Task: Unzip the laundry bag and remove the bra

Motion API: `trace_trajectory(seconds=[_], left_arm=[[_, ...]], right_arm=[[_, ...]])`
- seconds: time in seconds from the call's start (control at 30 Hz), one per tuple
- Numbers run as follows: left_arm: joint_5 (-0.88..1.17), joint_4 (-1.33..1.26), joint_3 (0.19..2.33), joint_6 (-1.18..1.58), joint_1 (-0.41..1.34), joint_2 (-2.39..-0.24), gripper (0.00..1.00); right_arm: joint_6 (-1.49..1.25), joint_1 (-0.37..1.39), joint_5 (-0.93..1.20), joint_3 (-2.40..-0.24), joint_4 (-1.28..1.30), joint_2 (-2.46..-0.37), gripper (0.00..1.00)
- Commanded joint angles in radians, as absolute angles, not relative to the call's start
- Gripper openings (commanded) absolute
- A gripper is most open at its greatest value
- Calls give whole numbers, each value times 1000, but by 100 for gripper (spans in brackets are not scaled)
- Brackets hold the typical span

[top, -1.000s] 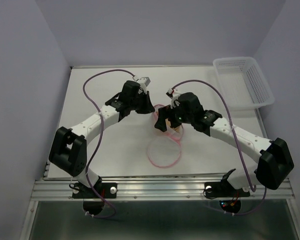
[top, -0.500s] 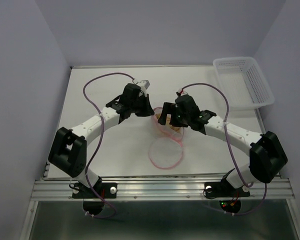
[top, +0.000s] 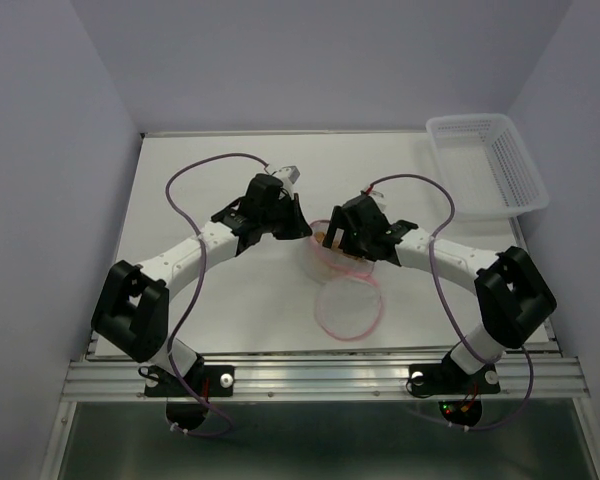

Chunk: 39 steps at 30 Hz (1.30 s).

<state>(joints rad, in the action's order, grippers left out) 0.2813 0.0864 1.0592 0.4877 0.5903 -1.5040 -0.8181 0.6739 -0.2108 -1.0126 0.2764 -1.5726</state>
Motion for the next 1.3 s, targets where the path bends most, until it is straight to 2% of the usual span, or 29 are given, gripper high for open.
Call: trace_trajectory(seconds=[0.0,0.3,0.4,0.43,0.5,0.6,0.73,0.77,0.83,0.87,0.97,1.27], left_arm=[[285,23,1045,529,601,-1462,0],[285,9,1039,561,609,-1483,0],[285,9,1039,571,609,-1491,0],[287,8,1040,571,609,-1491,0],[287,8,1040,575,609,-1491,0],[290,8,1040,575,609,-1486,0],[290,8,1037,575,611,-1483,0],[288,8,1034,575,609,-1482,0],[284,8,1029,575,611,-1483,0],[282,8,1026,577,611,-1488,0],[281,8,1025,580,611,-1499,0],[256,8,1020,589,609,-1540,0]], right_arm=[[-853,681,-316,-1017,258,-1608,100],[-802,725,-359,-1029,236,-1677,100],[-784,752,-380,-1026,232,-1686,92],[-779,752,-382,-1025,232,-1690,83],[-784,752,-385,-1023,236,-1706,75],[-785,752,-393,-1031,247,-1727,69],[-779,761,-419,-1043,258,-1733,40],[-764,761,-422,-1046,256,-1730,28],[-732,761,-419,-1060,255,-1724,21],[-695,761,-417,-1071,250,-1715,12],[-643,761,-420,-1072,206,-1689,1],[-425,761,-186,-1052,57,-1484,1]])
